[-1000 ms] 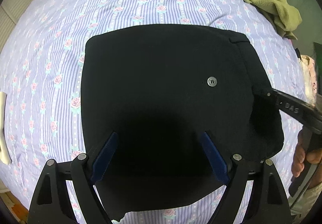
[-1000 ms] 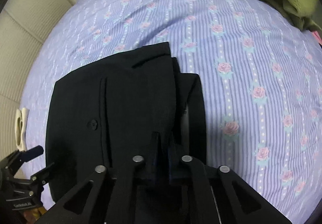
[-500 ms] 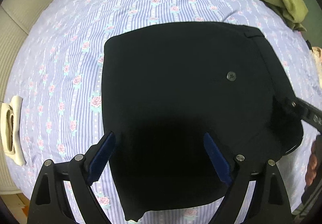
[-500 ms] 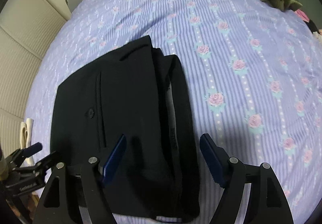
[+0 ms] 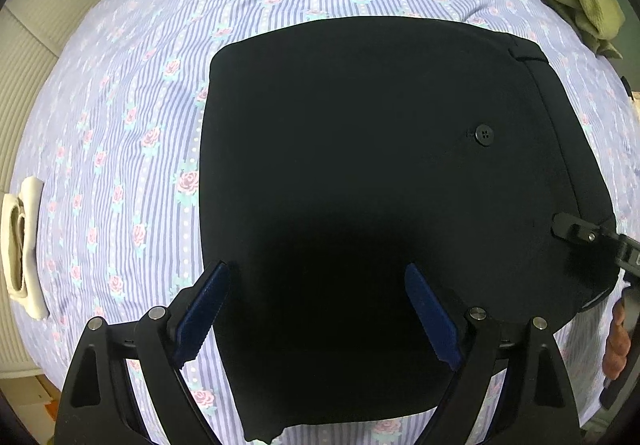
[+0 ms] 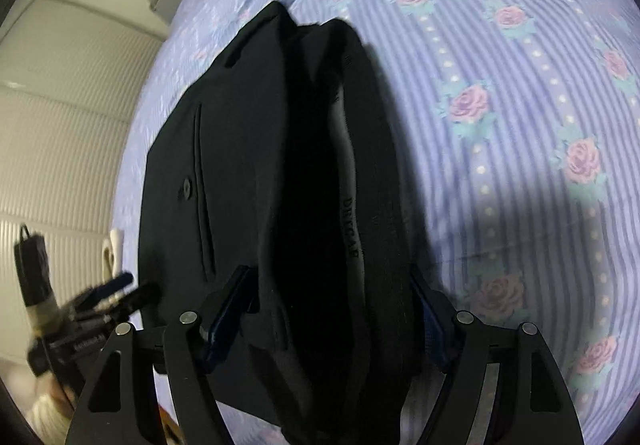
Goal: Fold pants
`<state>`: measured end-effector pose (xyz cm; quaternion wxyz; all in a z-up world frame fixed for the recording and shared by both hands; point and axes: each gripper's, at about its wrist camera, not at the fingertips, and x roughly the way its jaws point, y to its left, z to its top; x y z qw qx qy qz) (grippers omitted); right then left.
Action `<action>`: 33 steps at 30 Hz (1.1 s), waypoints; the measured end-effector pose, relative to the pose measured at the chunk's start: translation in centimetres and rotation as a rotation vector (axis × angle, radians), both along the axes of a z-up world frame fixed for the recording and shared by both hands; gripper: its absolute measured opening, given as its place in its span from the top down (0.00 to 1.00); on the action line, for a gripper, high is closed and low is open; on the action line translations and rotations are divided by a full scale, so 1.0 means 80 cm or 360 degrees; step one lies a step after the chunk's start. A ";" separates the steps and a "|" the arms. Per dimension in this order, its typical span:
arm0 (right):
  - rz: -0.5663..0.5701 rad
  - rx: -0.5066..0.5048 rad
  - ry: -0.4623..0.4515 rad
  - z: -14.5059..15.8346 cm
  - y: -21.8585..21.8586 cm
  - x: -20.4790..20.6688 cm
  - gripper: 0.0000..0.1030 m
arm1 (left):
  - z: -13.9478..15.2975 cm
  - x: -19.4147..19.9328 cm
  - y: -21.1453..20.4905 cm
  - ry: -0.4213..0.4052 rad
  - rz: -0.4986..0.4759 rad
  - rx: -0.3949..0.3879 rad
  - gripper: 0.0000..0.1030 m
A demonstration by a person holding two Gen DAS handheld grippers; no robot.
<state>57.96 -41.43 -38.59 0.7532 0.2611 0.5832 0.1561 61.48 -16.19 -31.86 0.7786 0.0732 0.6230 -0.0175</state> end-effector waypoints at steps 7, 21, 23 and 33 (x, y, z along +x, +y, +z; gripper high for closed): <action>0.0010 0.0127 0.0054 0.010 0.016 0.033 0.28 | 0.001 -0.002 0.008 0.0008 0.0049 -0.0012 0.13; -0.0166 0.0116 0.0052 0.017 0.022 0.024 0.71 | 0.010 -0.003 0.057 0.0019 0.0022 -0.0140 0.13; -0.0187 -0.0027 0.0016 0.042 0.036 0.019 0.72 | 0.010 -0.001 0.070 0.0036 0.0049 -0.0223 0.12; -0.0078 -0.0733 -0.0059 0.062 0.091 0.017 0.72 | -0.021 0.030 0.174 0.0128 0.0424 -0.0831 0.12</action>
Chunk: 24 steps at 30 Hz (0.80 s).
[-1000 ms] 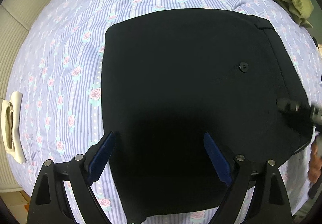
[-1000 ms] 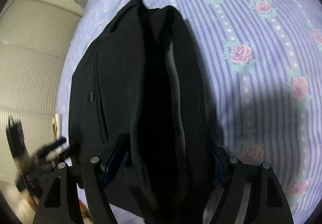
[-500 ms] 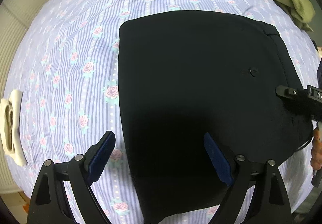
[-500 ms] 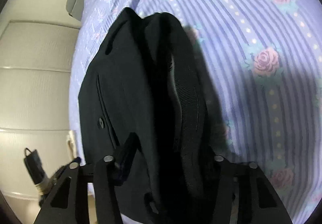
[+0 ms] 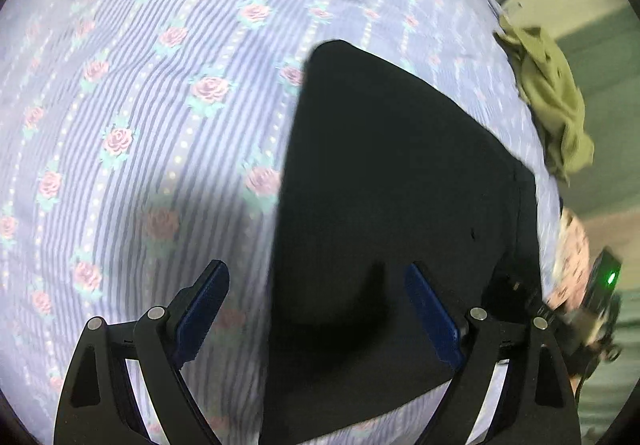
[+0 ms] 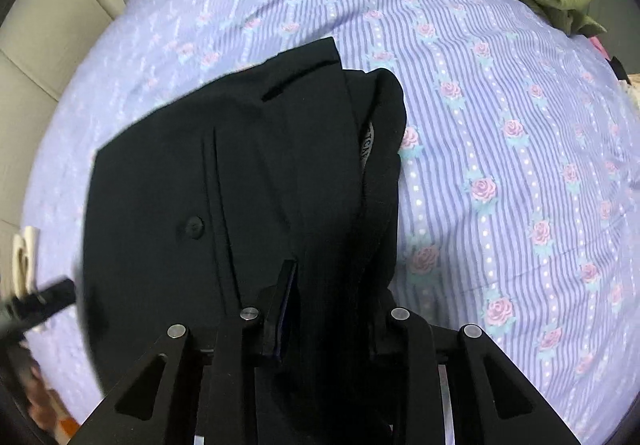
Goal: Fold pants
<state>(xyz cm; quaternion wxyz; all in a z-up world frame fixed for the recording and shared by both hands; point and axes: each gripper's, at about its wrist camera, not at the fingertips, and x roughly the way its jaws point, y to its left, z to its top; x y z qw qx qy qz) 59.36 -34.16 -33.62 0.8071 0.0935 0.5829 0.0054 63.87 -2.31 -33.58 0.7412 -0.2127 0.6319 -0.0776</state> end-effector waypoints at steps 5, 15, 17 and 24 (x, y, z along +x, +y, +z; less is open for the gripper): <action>0.0035 -0.0057 0.0028 -0.012 -0.001 0.007 0.71 | -0.024 0.027 -0.014 0.0046 -0.0064 -0.0153 0.13; -0.0006 -0.0005 0.0069 -0.024 -0.013 0.014 0.68 | 0.013 0.024 -0.047 -0.0061 -0.0220 -0.0555 0.27; -0.0016 0.0008 0.0071 -0.027 -0.016 0.015 0.67 | 0.017 0.024 -0.054 -0.0085 -0.0273 -0.0521 0.27; -0.0100 0.0172 0.0116 -0.033 -0.034 0.016 0.65 | -0.051 0.052 -0.057 0.0320 -0.0064 -0.0252 0.39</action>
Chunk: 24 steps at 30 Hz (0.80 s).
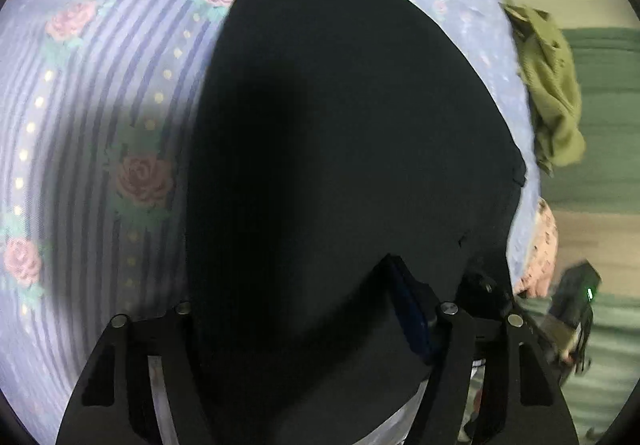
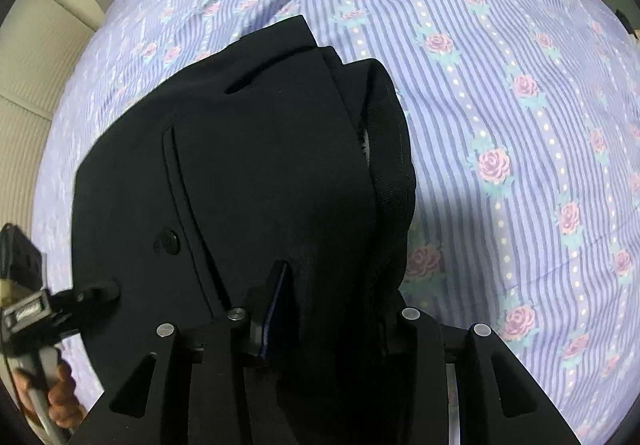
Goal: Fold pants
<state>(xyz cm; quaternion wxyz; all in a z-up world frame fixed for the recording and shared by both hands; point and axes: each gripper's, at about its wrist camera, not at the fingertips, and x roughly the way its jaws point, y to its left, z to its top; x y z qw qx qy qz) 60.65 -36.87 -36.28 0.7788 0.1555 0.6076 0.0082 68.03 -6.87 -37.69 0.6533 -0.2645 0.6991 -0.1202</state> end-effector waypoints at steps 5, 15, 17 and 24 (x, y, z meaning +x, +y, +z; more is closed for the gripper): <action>0.0006 0.0083 -0.0132 0.035 0.001 -0.024 0.77 | 0.049 -0.019 -0.012 -0.0189 -0.0123 0.0178 0.79; 0.0160 -0.0048 -0.0359 0.137 0.045 -0.102 0.79 | 0.182 -0.080 -0.025 -0.0604 -0.0395 0.0534 0.85; 0.0172 -0.0056 -0.0403 0.162 0.052 -0.124 0.79 | 0.212 -0.097 -0.012 -0.0661 -0.0368 0.0520 0.85; 0.0228 -0.0104 -0.0595 0.255 0.099 -0.173 0.79 | 0.305 -0.172 0.053 -0.0861 -0.0255 0.0482 0.85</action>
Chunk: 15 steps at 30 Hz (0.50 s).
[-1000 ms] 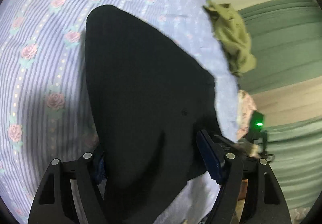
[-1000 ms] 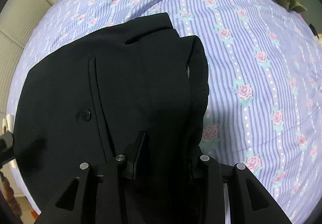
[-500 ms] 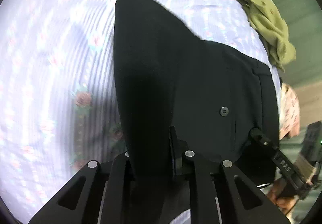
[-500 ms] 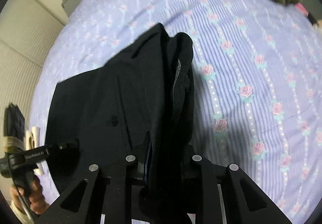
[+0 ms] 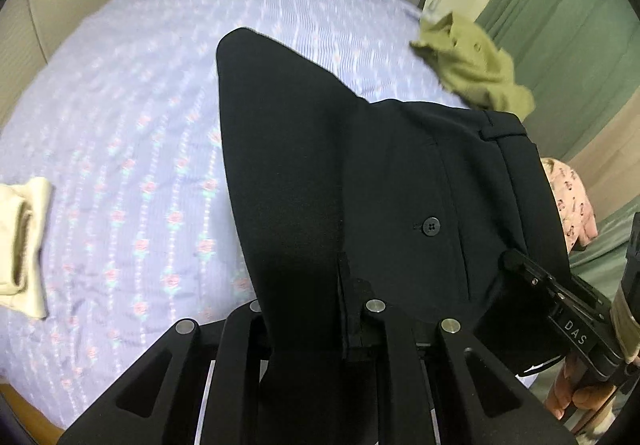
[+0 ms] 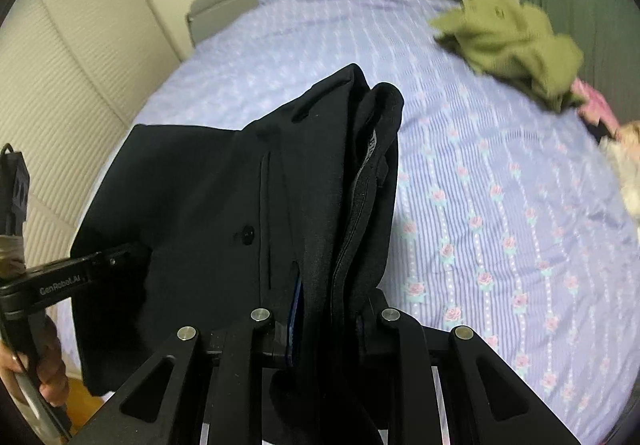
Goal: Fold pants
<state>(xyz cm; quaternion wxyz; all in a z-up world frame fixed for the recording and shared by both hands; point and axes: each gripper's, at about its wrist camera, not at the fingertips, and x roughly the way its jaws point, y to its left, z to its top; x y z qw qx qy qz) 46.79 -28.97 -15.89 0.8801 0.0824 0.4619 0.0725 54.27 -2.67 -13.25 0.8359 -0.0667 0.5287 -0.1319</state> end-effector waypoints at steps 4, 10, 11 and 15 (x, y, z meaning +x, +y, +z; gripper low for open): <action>0.0057 -0.0056 -0.0076 0.037 0.039 -0.028 0.79 | 0.041 -0.038 0.042 -0.0097 -0.0017 0.0017 0.85; 0.0078 -0.0073 -0.0181 0.082 0.095 -0.072 0.79 | 0.100 -0.082 0.094 -0.0218 -0.0023 0.0049 0.85; 0.0086 -0.0072 -0.0195 0.089 0.103 -0.080 0.79 | 0.106 -0.087 0.098 -0.0228 -0.0019 0.0059 0.85; 0.0151 -0.0065 -0.0274 0.114 0.144 -0.104 0.79 | 0.127 -0.117 0.137 -0.0276 0.0064 0.0058 0.85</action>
